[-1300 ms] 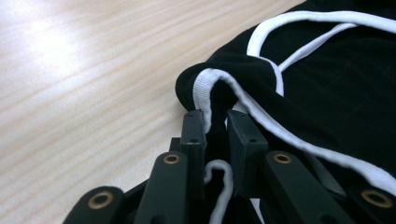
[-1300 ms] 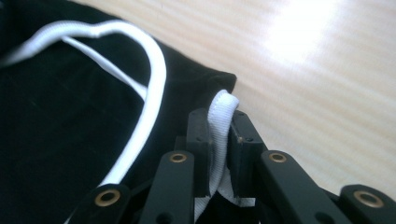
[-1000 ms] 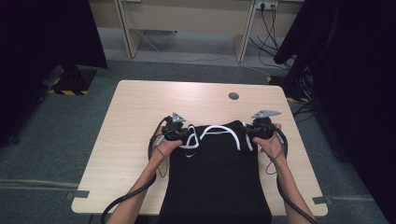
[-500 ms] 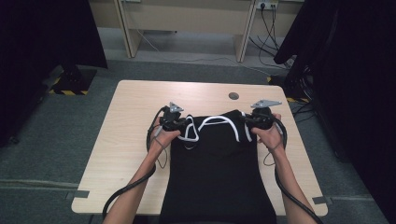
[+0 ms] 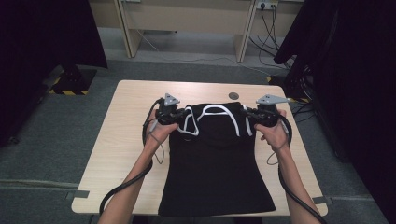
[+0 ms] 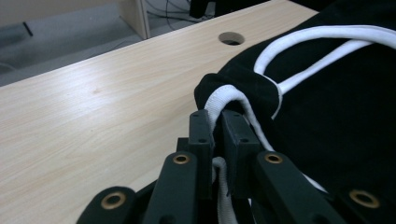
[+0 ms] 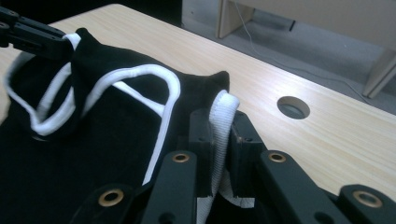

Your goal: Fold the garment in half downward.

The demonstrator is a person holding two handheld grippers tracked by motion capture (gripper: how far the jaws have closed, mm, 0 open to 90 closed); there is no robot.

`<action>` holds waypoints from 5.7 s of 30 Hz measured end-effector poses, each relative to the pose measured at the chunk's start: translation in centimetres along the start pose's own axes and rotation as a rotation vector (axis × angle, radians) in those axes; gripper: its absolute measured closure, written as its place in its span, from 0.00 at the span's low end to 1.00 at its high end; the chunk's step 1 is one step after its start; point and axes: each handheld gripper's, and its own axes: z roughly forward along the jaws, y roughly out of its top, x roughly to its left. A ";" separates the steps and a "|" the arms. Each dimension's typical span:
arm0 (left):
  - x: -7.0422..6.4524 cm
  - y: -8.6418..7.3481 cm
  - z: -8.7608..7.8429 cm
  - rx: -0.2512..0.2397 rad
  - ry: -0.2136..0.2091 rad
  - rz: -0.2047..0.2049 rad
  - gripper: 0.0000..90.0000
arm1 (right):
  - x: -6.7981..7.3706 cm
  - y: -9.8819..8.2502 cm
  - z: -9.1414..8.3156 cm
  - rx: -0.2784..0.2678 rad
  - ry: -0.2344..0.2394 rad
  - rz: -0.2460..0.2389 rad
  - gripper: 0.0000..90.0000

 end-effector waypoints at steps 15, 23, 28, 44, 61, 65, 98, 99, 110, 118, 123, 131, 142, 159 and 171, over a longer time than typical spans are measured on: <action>-4.4 -6.2 -4.3 -0.058 -0.038 0.065 0.91 | 3.5 -6.5 -3.5 -0.047 0.054 -0.033 0.91; -6.2 -8.9 -6.1 -0.058 -0.070 0.095 0.91 | 5.0 -9.1 -4.2 -0.043 0.066 -0.033 0.91; -7.4 -10.5 -7.4 -0.056 -0.100 0.109 0.91 | 5.6 -10.8 -5.0 -0.041 0.069 -0.027 0.91; -9.1 -14.3 -9.5 -0.014 -0.197 0.057 0.83 | 7.4 -14.4 -8.3 0.006 0.099 0.031 0.83; -8.8 -12.4 -10.4 -0.038 -0.223 -0.005 0.57 | 6.5 -11.3 -10.5 -0.018 0.053 0.107 0.54; -9.0 -12.5 -10.2 -0.027 -0.224 -0.004 0.53 | 6.6 -11.0 -10.0 0.023 0.059 0.113 0.49; -12.2 -13.9 -11.2 0.036 -0.273 0.103 0.96 | 9.3 -14.9 -12.3 0.120 0.126 0.018 0.90; -12.2 -14.0 -11.3 0.038 -0.276 0.102 0.96 | 9.5 -15.4 -12.5 0.127 0.131 0.030 0.88; -12.1 -13.0 -12.3 -0.012 -0.309 0.035 0.65 | 8.8 -14.5 -13.5 0.073 0.098 0.094 0.58; -10.9 -13.3 -10.5 0.074 -0.204 -0.022 0.37 | 8.3 -14.5 -10.1 0.152 0.085 0.094 0.54; -10.7 -14.5 -10.0 0.147 -0.177 -0.019 0.29 | 7.8 -15.4 -8.6 0.191 0.079 0.103 0.51; -10.7 -15.2 -9.5 0.187 -0.127 0.057 0.32 | 7.8 -16.1 -7.9 0.232 0.060 0.061 0.52; -8.0 -13.3 -6.3 0.199 -0.100 0.087 0.36 | 6.1 -14.5 -5.1 0.242 0.016 0.067 0.52; -7.3 -11.6 -5.3 0.132 -0.081 0.034 0.21 | 4.1 -11.7 -4.1 0.233 0.010 0.132 0.38; -8.7 -11.9 -3.7 0.155 -0.082 0.092 0.36 | 8.3 -12.8 -5.0 0.301 0.014 0.020 0.42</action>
